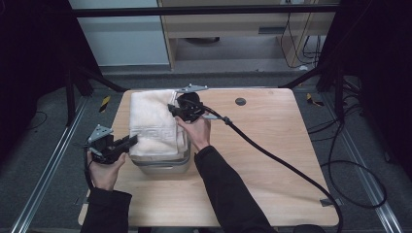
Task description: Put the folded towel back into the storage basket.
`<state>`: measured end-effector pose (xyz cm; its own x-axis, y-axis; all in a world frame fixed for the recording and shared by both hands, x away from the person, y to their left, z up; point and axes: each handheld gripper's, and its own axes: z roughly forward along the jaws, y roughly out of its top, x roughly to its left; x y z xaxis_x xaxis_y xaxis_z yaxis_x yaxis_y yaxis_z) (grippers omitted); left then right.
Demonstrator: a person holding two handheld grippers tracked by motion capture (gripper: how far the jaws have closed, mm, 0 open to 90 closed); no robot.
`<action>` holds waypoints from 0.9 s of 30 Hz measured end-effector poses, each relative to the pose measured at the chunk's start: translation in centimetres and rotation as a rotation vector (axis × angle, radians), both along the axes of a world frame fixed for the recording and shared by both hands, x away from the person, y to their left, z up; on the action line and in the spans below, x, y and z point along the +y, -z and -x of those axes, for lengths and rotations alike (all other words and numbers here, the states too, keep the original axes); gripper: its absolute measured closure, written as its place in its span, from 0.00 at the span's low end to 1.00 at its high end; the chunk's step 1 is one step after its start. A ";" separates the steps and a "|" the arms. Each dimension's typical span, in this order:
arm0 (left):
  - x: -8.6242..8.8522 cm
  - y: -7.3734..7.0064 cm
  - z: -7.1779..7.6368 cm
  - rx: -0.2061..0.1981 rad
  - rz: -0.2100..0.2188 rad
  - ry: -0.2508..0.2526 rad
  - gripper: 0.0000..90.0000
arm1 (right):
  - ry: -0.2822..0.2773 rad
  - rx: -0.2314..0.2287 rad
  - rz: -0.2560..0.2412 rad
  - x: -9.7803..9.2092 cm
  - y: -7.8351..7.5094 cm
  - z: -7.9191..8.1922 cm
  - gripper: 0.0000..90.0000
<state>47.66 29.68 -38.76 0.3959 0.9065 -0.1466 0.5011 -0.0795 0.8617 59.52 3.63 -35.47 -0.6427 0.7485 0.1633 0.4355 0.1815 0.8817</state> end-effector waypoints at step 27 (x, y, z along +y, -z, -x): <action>-0.9 3.3 -1.7 0.086 -0.075 0.017 0.87 | 0.029 0.070 0.048 -0.4 4.6 -0.9 0.75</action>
<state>49.38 28.74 -42.05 0.3997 0.9096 -0.1130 0.5711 -0.1507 0.8070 60.42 3.25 -40.09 -0.6093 0.7744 0.1702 0.5011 0.2096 0.8396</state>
